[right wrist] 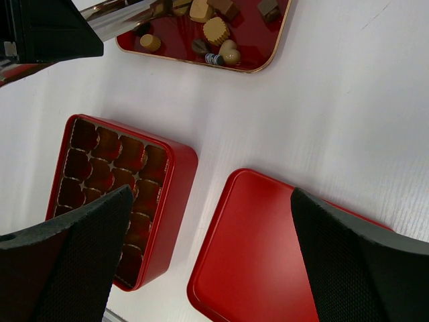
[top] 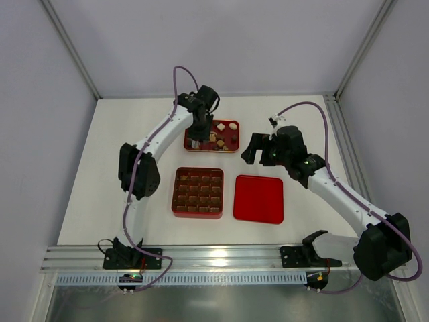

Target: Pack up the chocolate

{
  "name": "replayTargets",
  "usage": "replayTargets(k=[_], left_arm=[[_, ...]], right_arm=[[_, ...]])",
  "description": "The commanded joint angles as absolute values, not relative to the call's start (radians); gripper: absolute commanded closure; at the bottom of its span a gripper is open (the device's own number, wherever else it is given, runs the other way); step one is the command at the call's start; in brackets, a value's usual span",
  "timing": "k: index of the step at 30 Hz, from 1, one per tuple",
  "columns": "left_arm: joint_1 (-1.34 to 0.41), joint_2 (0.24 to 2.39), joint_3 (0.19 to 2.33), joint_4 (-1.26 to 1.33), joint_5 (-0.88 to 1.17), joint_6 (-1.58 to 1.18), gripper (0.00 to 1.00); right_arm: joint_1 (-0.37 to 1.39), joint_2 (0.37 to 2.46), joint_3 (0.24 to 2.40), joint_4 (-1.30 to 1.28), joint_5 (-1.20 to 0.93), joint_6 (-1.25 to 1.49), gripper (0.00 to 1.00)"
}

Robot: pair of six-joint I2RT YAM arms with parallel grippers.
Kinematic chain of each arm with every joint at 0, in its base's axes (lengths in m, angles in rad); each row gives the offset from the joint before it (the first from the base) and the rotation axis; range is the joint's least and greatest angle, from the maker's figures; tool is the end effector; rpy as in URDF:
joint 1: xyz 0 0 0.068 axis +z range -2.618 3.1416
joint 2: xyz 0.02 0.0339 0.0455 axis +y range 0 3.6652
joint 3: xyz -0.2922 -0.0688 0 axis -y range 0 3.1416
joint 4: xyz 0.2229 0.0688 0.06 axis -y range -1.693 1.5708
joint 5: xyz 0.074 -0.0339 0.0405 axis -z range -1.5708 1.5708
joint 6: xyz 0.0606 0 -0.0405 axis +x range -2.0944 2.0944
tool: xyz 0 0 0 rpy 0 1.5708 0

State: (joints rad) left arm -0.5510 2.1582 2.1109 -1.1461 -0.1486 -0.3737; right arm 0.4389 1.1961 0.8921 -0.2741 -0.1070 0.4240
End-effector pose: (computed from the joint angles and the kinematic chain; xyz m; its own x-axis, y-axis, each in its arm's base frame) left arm 0.3939 -0.2315 0.2816 -0.9094 0.1351 -0.3933 0.1496 0.9887 -0.0064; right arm 0.2291 0.1147 0.3026 -0.6580 0.1430 -0.7393 -0.2554 0.8812 0.3977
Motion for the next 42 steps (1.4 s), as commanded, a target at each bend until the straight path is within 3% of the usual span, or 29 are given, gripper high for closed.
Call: replayTargets(k=[1,18,42], left_arm=[[-0.548,2.161,2.120,-1.134,-0.160,-0.350,0.61],[-0.546,2.152,2.128,-1.146,-0.160,-0.353,0.67],[-0.546,1.896,1.988,-1.181,-0.110,-0.383,0.70]], right_arm=[[0.443,1.189,0.920,-0.258,-0.110,0.417,0.00],[0.443,1.166,0.905,-0.261,-0.100,0.416,0.00],[0.443,1.177,0.884,-0.236,-0.100,0.422,0.00]])
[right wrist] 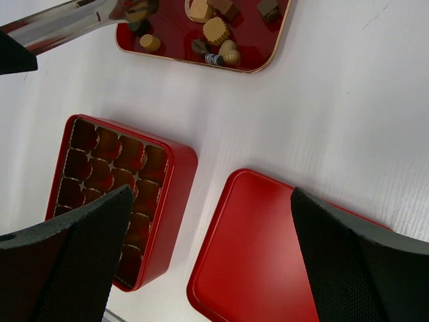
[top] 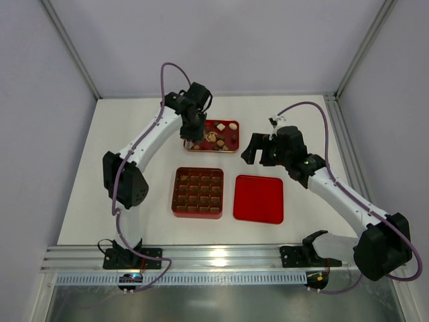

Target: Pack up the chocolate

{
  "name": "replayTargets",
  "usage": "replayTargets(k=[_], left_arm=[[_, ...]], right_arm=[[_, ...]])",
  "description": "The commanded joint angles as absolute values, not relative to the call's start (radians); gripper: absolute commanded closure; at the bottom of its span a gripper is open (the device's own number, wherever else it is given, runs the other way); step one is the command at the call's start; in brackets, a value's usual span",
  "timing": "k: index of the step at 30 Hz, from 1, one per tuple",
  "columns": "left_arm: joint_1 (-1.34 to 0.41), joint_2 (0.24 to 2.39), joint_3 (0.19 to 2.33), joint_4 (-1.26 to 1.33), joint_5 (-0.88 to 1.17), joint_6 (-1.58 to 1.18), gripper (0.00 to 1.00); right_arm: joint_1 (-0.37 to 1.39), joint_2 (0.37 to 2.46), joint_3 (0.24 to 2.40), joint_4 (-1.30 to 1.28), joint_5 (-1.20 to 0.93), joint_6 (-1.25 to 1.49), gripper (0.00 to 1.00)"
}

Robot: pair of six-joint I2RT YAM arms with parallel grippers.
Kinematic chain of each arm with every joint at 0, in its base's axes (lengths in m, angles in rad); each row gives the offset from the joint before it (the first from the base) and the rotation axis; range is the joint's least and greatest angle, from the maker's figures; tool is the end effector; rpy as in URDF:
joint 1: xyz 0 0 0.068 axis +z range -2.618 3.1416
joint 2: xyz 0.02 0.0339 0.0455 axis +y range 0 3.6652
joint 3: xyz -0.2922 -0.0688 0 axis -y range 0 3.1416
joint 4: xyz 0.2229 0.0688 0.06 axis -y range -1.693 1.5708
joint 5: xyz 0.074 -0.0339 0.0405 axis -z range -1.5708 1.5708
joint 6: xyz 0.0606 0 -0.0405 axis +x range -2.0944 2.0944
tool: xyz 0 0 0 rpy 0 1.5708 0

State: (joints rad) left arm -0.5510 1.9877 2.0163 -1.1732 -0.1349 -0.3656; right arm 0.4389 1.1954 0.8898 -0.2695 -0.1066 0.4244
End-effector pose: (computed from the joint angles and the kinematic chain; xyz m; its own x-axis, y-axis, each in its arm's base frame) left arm 0.3577 -0.2102 0.3250 -0.8930 0.1330 -0.4299 0.1629 0.9861 -0.0334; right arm 0.2291 0.1147 0.3025 -0.6560 0.1444 -0.7409 -0.2560 0.8808 0.3983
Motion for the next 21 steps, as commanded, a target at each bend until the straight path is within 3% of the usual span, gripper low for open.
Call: replayTargets(k=[1,21], left_arm=[[-0.546,1.881,1.977,-1.181,-0.106,-0.387,0.70],[-0.561,1.457,1.583,-1.187,-0.008,-0.430,0.70]], right_arm=[[0.443,1.175,0.882,-0.233,-0.103,0.423,0.00],[0.443,1.180,0.853,-0.219,-0.095,0.443,0.00]])
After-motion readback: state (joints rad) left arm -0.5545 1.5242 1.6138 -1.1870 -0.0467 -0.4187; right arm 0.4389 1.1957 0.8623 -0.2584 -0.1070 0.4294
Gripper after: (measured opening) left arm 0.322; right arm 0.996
